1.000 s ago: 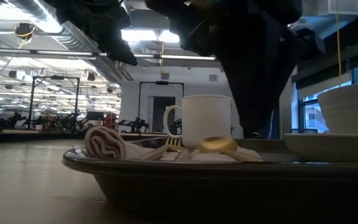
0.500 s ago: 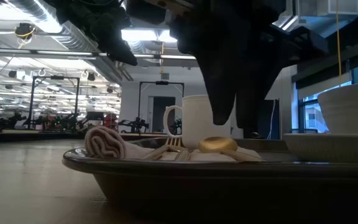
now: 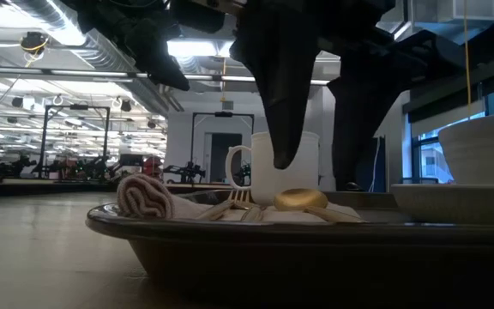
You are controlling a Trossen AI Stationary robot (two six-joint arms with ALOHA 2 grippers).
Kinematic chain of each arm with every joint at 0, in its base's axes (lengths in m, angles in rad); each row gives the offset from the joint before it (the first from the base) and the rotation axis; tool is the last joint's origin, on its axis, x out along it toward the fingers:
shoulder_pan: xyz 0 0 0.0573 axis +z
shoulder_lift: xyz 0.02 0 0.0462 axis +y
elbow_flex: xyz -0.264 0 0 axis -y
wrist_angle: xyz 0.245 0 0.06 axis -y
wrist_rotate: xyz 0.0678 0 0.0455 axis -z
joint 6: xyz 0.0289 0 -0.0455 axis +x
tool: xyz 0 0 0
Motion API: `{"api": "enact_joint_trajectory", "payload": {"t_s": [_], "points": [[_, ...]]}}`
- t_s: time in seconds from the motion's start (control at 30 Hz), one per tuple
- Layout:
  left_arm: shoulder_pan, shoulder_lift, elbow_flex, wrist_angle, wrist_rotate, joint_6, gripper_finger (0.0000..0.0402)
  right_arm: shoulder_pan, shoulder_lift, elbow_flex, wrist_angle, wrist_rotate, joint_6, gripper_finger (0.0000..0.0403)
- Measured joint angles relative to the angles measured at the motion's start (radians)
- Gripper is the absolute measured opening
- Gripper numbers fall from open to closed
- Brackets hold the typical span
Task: Set up tray
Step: Adjust the gold spoon on the brown napkin
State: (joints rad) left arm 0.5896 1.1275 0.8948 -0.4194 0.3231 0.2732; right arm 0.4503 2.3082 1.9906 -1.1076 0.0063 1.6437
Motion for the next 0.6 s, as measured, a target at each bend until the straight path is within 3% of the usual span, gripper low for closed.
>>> {"api": "enact_joint_trajectory", "payload": {"t_s": [0.37, 0.6], "points": [[0.000, 0.000, 0.000, -0.003, 0.000, -0.001, 0.0127, 0.000, 0.031, -0.002, 0.017, 0.000, 0.005, 0.0140], [0.000, 0.000, 0.000, -0.004, 0.000, -0.001, 0.0127, 0.000, 0.058, -0.001, 0.032, -0.005, 0.006, 0.0136]]}}
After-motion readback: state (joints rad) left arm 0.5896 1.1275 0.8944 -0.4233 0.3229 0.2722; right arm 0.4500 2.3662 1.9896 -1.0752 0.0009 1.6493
